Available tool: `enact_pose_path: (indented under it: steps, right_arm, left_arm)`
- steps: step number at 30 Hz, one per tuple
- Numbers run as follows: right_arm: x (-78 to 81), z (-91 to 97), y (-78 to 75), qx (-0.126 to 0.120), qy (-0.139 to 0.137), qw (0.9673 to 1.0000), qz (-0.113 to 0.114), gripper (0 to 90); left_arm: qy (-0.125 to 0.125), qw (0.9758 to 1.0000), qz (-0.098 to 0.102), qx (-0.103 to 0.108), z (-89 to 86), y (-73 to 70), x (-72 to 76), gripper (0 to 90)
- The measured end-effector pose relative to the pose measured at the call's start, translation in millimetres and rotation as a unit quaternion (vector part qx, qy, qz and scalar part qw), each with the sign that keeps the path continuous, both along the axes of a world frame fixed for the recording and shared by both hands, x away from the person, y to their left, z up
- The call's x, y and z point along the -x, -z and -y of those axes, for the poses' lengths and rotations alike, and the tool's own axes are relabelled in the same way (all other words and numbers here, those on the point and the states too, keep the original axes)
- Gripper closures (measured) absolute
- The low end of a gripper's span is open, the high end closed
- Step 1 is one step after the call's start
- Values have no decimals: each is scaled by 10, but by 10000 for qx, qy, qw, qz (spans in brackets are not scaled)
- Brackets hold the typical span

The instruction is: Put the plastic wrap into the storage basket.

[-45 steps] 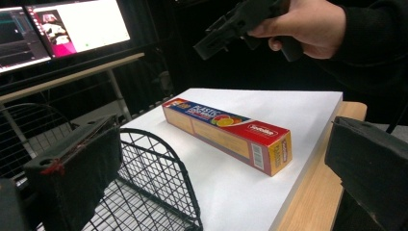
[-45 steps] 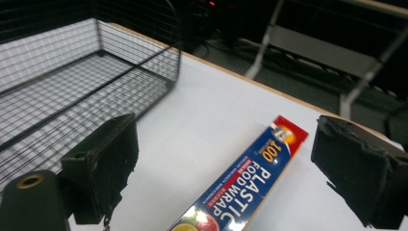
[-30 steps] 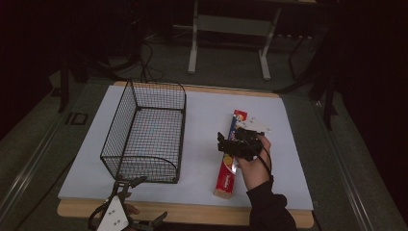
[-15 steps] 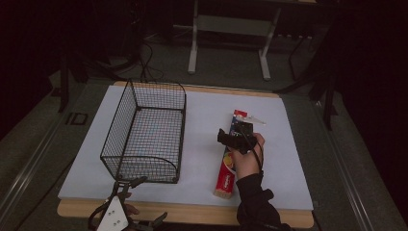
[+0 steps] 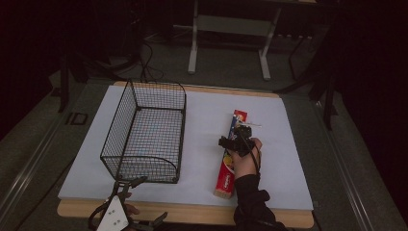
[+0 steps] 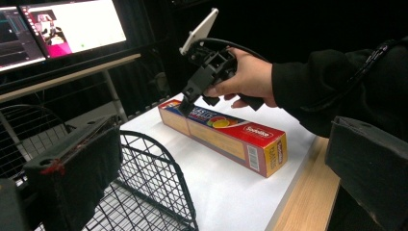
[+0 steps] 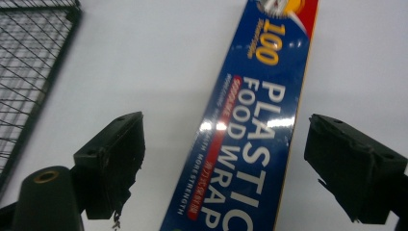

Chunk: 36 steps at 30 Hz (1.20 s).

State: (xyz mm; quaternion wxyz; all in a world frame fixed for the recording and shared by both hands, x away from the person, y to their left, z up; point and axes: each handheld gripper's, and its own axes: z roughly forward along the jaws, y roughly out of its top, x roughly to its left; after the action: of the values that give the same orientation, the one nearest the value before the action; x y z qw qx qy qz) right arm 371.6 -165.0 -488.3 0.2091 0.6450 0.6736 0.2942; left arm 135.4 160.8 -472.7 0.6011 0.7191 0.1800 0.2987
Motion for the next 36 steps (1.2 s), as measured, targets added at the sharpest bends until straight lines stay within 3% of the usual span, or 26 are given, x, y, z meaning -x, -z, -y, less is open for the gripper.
enact_pose_path:
  steps: [8, 10, 11, 17, 19, 28, 33, 36]
  right_arm:
    - [-69, 55, 224, -44, 50, 9988, -491, 179]
    - [-72, 58, 239, -39, 41, 9986, -525, 187]
    - [-79, 73, 247, -156, 60, 9982, -579, 193]
    - [-100, 63, 239, -166, -2, 9975, -692, 228]
    - [-130, 52, 234, -172, 83, 9964, -824, 233]
    - [-166, 47, 260, -318, 288, 9946, -945, 249]
    - [-137, 25, 205, -262, 502, 9943, -908, 332]
    - [-127, 71, 158, -358, 566, 9941, -856, 381]
  left_arm:
    - [31, 10000, -28, -59, 10, 7, -6, 1]
    - [25, 10000, -29, -58, 10, 8, -7, 1]
    - [26, 10000, -31, -57, 9, 8, -9, 1]
    - [18, 10000, -28, -79, 14, 10, -7, 1]
    - [16, 9999, -15, -115, 18, 12, -6, 1]
    - [3, 9999, -15, -143, 25, 14, -6, 1]
    - [1, 9999, -13, -170, 28, 15, -5, 1]
    - [-5, 9998, -9, -174, 27, 15, -5, 1]
